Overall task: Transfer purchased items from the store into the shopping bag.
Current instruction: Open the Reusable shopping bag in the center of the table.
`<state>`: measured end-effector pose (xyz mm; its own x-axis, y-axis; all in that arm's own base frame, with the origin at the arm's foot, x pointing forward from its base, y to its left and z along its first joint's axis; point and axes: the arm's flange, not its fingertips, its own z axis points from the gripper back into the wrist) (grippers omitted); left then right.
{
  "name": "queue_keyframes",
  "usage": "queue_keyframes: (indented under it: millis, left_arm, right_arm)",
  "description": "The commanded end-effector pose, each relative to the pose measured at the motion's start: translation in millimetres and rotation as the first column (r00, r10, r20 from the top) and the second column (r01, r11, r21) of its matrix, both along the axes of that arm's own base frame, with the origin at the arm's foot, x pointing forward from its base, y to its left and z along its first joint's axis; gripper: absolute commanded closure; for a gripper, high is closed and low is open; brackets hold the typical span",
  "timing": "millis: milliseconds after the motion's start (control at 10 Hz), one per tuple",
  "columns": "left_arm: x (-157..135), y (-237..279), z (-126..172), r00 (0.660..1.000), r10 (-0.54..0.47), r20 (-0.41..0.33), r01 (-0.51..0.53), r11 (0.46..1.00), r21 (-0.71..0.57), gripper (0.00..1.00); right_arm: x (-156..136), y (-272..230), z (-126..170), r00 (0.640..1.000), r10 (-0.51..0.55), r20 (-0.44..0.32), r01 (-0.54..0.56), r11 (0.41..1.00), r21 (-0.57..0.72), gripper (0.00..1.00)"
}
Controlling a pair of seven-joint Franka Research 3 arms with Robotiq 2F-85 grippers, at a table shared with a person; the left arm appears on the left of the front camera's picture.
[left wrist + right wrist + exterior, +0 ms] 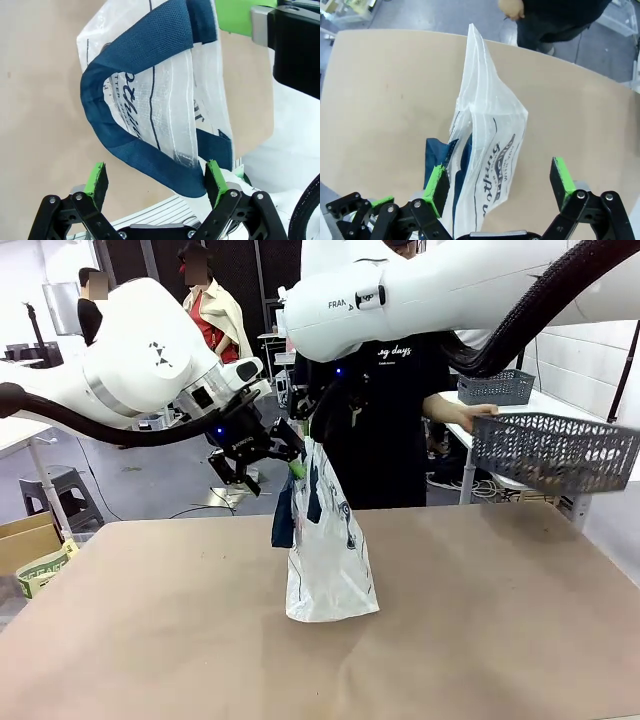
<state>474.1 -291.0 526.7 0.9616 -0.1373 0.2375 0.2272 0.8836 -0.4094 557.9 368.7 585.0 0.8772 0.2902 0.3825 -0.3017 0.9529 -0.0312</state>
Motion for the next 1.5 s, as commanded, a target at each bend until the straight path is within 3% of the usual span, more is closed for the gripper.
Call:
queue_keyframes:
  millis: [0, 700, 800, 1000, 1100, 1400]
  left_arm:
    - [-1.4, 4.1, -6.6, 1.0, 0.021, -0.008, -0.021, 1.0, -0.014, 0.0]
    - [4.3, 4.8, -18.8, 1.0, 0.021, -0.02, -0.021, 1.0, -0.013, 0.0]
    - [2.2, 2.8, -10.5, 1.0, 0.007, -0.018, -0.007, 1.0, 0.007, 0.0]
    - [2.2, 2.8, -10.5, 1.0, 0.007, -0.018, -0.007, 1.0, 0.007, 0.0]
    - [3.3, 1.9, -13.3, 1.0, 0.006, -0.022, -0.006, 1.0, 0.009, 0.19]
    - [1.7, 2.4, -10.4, 1.0, 0.017, -0.008, -0.016, 1.0, 0.026, 0.78]
  right_arm:
    - [3.9, 0.6, -13.3, 1.0, -0.014, -0.027, 0.015, 1.0, 0.012, 0.0]
    - [11.0, -2.2, -60.5, 0.991, -0.034, -0.13, 0.026, 0.998, -0.058, 0.0]
    - [13.1, -1.3, -50.0, 0.995, -0.017, -0.095, 0.012, 0.999, -0.053, 0.0]
    - [13.1, -1.3, -50.0, 0.995, -0.017, -0.095, 0.012, 0.999, -0.053, 0.0]
    - [14.0, -0.1, -53.5, 0.994, -0.017, -0.105, 0.011, 0.998, -0.058, 0.0]
    - [12.7, -5.0, -55.0, 0.992, -0.023, -0.126, 0.015, 0.998, -0.057, 0.56]
